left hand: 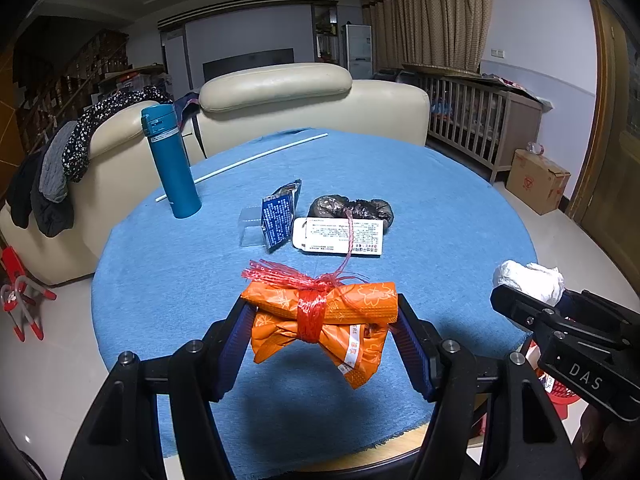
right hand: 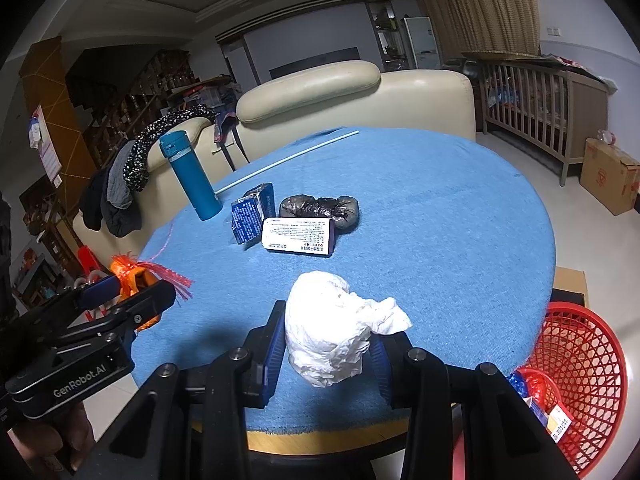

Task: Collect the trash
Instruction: 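Carry the orange wrapper and white tissue in both tools toward the red basket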

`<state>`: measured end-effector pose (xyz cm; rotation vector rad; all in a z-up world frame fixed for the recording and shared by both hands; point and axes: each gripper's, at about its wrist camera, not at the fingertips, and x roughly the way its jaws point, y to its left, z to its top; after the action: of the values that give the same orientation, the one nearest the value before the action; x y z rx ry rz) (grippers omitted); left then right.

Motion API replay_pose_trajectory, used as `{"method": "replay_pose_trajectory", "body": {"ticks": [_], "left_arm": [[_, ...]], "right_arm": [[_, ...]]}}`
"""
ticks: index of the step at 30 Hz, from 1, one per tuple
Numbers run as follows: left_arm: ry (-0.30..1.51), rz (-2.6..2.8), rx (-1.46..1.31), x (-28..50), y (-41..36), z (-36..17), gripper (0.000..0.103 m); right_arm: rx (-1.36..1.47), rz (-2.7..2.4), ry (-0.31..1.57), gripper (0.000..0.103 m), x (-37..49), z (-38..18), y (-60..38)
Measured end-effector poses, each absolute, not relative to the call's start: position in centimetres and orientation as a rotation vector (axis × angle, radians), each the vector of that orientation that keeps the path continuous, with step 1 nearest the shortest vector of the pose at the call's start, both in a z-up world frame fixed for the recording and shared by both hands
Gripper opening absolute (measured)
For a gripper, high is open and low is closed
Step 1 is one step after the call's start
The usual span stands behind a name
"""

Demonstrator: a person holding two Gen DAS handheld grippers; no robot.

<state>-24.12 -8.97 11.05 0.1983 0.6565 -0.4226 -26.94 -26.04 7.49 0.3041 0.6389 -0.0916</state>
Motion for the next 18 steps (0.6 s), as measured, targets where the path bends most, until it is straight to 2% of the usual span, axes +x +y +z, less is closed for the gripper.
{"method": "replay_pose_trajectory", "body": {"ticks": [18], "left_arm": [[0.641, -0.495, 0.267, -25.7, -12.2, 11.1, 0.069]], "right_arm": [[0.353, -0.15, 0.629, 0.041, -29.3, 6.8, -28.8]]}}
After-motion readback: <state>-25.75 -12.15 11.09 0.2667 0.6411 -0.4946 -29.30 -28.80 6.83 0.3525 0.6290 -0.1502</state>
